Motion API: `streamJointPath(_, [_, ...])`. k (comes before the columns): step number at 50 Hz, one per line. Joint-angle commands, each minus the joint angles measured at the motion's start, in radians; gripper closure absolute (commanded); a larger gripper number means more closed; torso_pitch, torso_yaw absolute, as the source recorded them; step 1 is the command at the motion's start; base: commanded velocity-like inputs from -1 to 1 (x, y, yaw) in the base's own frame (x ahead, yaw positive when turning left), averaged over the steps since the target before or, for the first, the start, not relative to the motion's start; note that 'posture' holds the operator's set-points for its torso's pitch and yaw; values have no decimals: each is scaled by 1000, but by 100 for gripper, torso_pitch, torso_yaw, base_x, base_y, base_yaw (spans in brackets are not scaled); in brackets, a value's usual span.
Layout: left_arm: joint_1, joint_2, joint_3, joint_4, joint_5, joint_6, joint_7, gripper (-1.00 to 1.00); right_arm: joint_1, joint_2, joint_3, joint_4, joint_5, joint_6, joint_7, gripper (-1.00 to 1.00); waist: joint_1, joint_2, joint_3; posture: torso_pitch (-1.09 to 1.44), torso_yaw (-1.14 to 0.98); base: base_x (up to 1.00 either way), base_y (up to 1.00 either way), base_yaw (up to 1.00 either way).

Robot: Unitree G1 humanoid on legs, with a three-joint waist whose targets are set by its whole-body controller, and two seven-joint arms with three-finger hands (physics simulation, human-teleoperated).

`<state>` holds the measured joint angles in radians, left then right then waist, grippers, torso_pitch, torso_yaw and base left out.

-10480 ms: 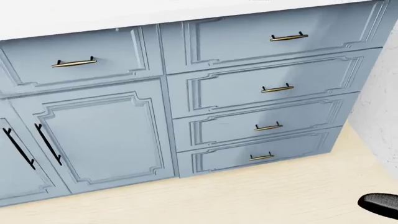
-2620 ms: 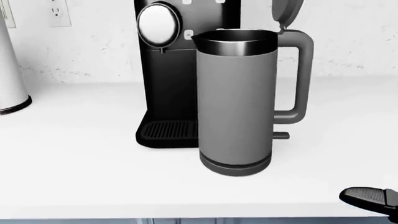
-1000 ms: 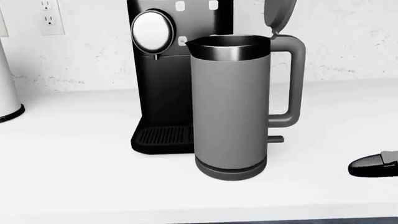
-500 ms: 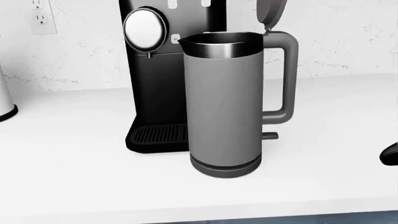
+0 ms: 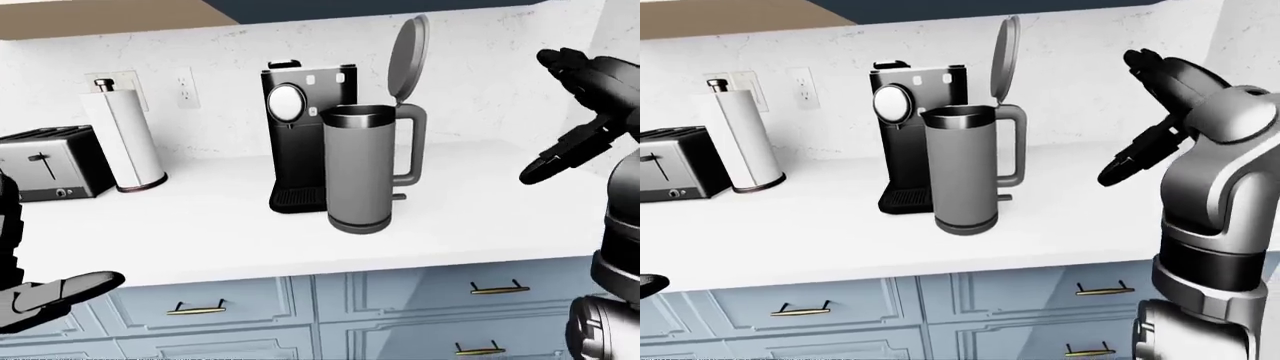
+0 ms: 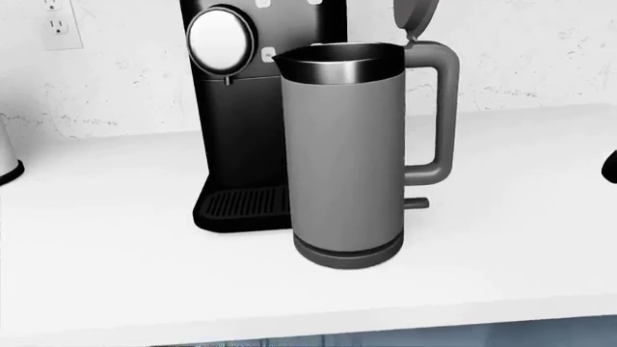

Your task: Close the lid of the electric kettle.

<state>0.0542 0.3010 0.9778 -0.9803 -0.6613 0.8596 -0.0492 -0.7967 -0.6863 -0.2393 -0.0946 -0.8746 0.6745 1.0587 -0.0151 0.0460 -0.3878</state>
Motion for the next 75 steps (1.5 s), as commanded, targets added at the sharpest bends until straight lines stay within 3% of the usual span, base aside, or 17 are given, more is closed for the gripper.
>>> streamJointPath(1, [-15, 14, 6, -16, -4, -21, -2, -100, -51, -11, 3, 1, -18, -31, -15, -100, 0, -3, 6, -62, 0, 0, 0, 0])
streamJointPath(27, [-14, 38, 44, -40, -76, 19, 36, -100, -291, 65, 99, 360, -169, -203, -76, -100, 2, 12, 12, -62, 0, 0, 0, 0])
streamJointPath(36, [-10, 51, 58, -40, -101, 22, 49, -100, -315, 87, 109, 430, -220, -265, -87, -100, 3, 15, 12, -62, 0, 0, 0, 0])
streamJointPath(61, [-11, 25, 14, -4, -24, -30, 7, -100, -391, 133, 141, 562, -268, -331, -114, -100, 4, 20, 12, -62, 0, 0, 0, 0])
streamJointPath(75, [-7, 56, 88, -42, -132, 27, 55, -100, -489, 168, 169, 688, -307, -374, -131, -100, 2, 26, 14, -62, 0, 0, 0, 0])
